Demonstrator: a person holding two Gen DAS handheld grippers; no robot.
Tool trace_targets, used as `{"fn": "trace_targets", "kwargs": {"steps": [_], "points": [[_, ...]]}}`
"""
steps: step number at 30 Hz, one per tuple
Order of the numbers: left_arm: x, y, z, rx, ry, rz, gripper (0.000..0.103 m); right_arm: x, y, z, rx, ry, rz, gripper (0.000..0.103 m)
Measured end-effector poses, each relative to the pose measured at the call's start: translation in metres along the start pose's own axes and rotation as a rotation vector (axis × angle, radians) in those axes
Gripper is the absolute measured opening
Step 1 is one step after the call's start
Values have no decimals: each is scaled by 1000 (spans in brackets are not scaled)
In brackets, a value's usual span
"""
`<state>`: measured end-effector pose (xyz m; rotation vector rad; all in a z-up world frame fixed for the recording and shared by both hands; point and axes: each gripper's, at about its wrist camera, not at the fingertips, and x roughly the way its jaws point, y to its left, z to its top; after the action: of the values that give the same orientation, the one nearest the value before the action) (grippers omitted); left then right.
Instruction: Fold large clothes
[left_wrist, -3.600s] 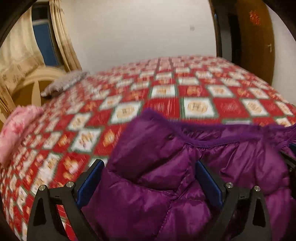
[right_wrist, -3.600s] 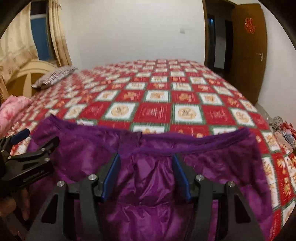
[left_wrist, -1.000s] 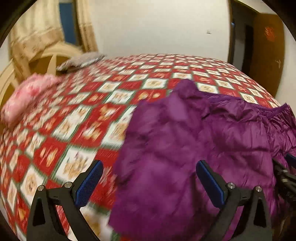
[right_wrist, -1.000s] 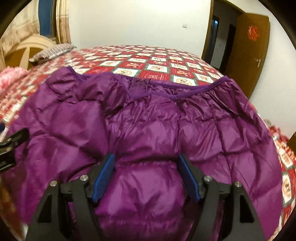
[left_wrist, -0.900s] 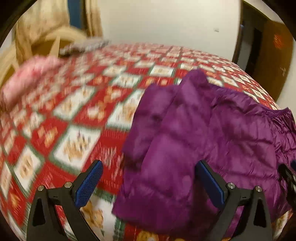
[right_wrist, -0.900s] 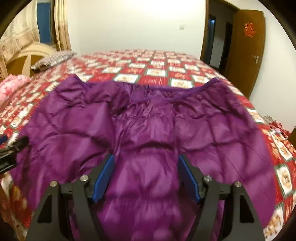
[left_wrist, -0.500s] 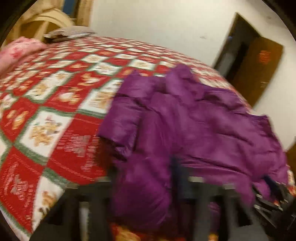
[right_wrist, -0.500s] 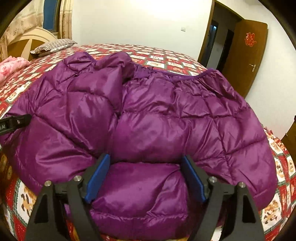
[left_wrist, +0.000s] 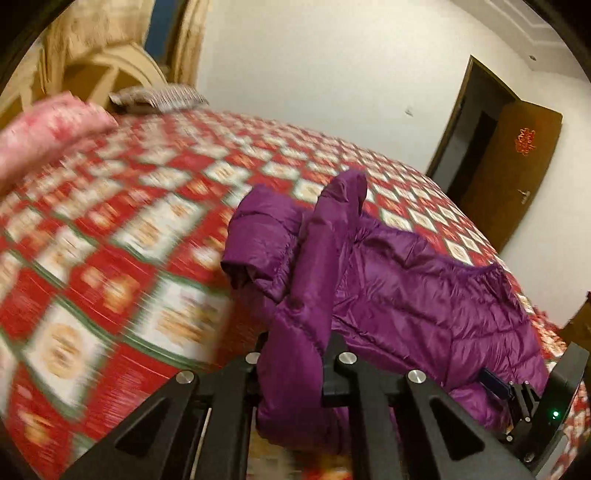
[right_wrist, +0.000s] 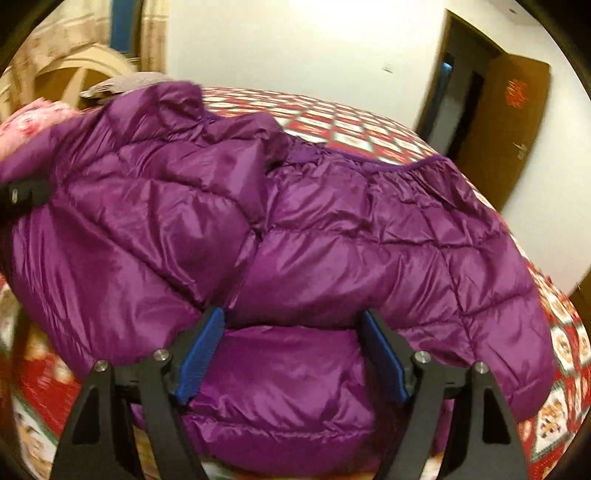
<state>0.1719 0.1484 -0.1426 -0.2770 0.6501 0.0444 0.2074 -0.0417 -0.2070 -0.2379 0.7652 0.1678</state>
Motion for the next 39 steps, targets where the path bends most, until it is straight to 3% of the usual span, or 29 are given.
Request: {"fn": "trace_targets", "kwargs": {"steps": [2, 5, 8, 12, 18, 24, 27, 29, 32, 33, 34, 35, 36, 37, 39], "points": [[-19, 3, 14, 39, -38, 24, 8, -8, 10, 7, -7, -30, 75, 78], [-39, -15, 32, 142, -91, 53, 8, -36, -3, 12, 41, -115, 110, 77], [-52, -57, 38, 264, -129, 63, 8, -58, -39, 9, 105, -164, 60, 77], [-50, -129, 32, 427, -164, 14, 8, -61, -106, -3, 248, -138, -57, 79], [-17, -233, -10, 600, -99, -144, 8, -57, -184, -35, 421, -55, -153, 79], [1, -287, -62, 715, 22, -301, 8, -60, -215, -61, 481, -8, -171, 79], [4, -295, -82, 768, 70, -327, 12, -58, -225, -67, 499, 5, -177, 79], [-5, -296, -87, 793, 78, -316, 16, -56, -233, -66, 510, 8, -179, 79], [-29, -292, -84, 819, 23, -301, 31, -56, -240, -59, 509, -1, -191, 79], [-43, -288, -79, 825, -19, -304, 47, -57, -242, -55, 506, -5, -194, 79], [-53, -286, -76, 823, -45, -307, 75, -59, -244, -50, 501, -12, -199, 79], [-64, -283, -72, 816, -76, -306, 87, -62, -245, -44, 495, -19, -206, 79], [-76, -277, -67, 805, -124, -317, 93, -64, -247, -38, 488, -26, -211, 79], [-85, -272, -61, 790, -158, -336, 93, -67, -248, -31, 482, -32, -214, 79], [-88, -258, -40, 738, -153, -326, 93, -72, -249, -14, 471, -40, -214, 79]]}}
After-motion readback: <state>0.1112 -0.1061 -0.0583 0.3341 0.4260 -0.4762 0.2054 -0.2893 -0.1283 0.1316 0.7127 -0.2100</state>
